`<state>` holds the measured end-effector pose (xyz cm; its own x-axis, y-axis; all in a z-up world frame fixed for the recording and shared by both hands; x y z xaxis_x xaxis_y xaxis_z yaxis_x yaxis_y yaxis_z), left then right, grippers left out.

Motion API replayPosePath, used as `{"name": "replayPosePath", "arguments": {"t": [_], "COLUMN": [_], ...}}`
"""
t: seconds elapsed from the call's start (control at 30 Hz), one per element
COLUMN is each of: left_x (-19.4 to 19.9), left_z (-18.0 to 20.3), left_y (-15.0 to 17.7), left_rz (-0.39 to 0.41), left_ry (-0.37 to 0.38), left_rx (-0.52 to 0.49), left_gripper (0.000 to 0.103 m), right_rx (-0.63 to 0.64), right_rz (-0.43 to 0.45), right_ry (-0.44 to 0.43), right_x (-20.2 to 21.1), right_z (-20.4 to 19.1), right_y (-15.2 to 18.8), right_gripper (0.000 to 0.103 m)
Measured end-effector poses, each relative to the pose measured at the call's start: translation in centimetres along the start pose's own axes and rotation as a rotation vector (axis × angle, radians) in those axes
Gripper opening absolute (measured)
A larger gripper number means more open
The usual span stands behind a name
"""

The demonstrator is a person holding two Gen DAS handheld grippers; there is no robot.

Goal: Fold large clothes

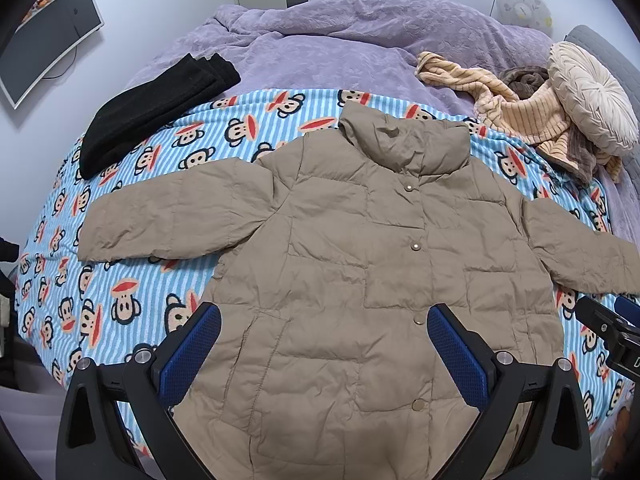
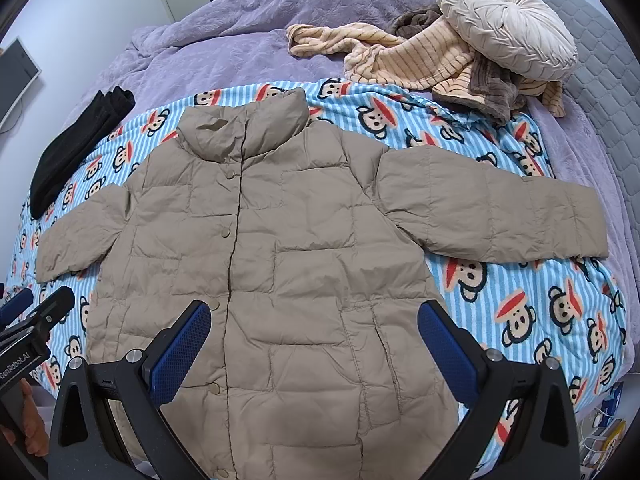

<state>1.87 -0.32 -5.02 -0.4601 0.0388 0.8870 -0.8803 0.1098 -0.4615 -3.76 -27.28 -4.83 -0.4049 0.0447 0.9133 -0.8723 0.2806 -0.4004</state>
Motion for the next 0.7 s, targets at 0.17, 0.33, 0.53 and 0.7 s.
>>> {"name": "replayPosePath", "arguments": {"t": [0.17, 0.33, 0.53, 0.7], "left_x": [-0.02, 0.12, 0.08, 0.11], "left_z": [0.01, -0.02, -0.02, -0.02], "left_y": [0.02, -0.03, 0.05, 0.04], "left_rz": [0.0, 0.001, 0.002, 0.002], "left_ry": [0.0, -0.001, -0.001, -0.001], "left_rx": [0.001, 0.001, 0.002, 0.0], "left_gripper": [0.103, 0.103, 0.103, 0.103], "right_rx": [0.003, 0.003, 0.004, 0.004], "right_rz": [0.002, 0.003, 0.004, 0.005], "right_ry": [-0.001, -0.001, -0.002, -0.001], "right_x": [0.03, 0.18, 0.29, 0.24], "right_z": [-0.02, -0.17, -0.1, -0.16], "right_y": [0.03, 0.1, 0.03, -0.04], "right_gripper": [0.103, 0.103, 0.103, 0.103]}}
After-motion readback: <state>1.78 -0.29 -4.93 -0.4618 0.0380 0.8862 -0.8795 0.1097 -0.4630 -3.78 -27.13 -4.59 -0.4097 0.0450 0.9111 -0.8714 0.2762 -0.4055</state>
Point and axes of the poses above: each gripper's, at about its wrist camera, not at the fingertips, and x roughly against the way its jaws point, z to its right, y to its underside, the point moved 7 cm from there along -x, roughly the way its jaws point, and after that the axes turned 3 degrees about z, right-handed, at the moved point
